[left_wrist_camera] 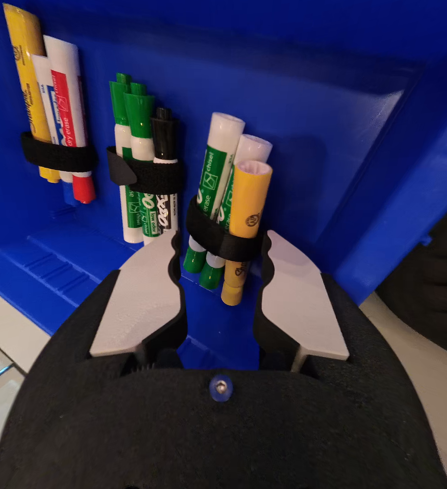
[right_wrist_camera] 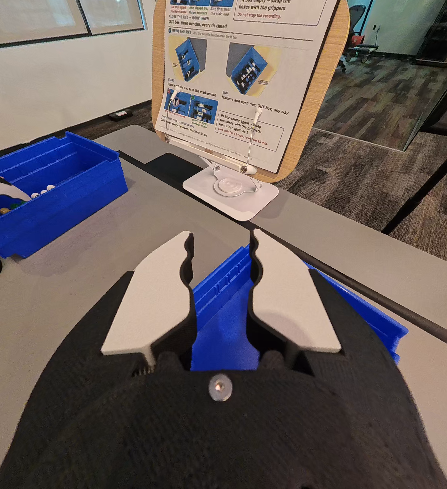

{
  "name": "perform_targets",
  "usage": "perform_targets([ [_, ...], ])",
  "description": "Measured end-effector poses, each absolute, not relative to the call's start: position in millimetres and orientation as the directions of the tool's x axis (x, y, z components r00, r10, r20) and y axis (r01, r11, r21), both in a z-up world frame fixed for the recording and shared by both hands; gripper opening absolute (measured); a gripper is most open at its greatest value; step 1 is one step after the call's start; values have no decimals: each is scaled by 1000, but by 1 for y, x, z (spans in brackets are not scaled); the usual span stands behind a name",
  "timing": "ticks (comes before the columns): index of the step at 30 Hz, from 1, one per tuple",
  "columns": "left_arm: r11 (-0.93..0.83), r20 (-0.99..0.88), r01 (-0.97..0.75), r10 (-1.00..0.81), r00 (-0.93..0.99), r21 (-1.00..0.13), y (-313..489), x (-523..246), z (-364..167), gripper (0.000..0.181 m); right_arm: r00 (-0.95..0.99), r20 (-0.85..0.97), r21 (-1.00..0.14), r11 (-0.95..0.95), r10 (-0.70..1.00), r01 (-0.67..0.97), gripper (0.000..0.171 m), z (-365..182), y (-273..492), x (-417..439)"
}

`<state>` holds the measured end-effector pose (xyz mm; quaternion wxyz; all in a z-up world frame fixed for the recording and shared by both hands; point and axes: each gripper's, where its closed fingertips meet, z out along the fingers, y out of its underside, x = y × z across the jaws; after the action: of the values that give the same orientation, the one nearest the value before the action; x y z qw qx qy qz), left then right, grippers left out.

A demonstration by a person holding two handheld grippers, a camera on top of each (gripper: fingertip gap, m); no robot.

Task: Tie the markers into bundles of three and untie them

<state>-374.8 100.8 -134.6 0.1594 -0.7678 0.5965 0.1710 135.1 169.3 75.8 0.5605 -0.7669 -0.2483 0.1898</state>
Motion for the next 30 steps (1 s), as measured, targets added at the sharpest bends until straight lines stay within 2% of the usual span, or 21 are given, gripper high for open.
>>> perform_targets([
  [2,-206,-469,-978,-860,200,-39,99,-374,-132,50,806,-15,-954,-249,592,165,41,76,170,136],
  [14,-188,-429,-982,-885,182,-27,93,-375,-134,29,802,-12,-951,-255,597,175,41,74,171,132],
  [24,-171,-410,-983,-903,130,65,95,-377,-128,25,800,-12,-949,-258,599,179,41,72,172,130],
  [30,-180,-409,-981,-902,136,72,98,-378,-124,25,800,-22,-949,-263,599,171,41,71,173,131],
])
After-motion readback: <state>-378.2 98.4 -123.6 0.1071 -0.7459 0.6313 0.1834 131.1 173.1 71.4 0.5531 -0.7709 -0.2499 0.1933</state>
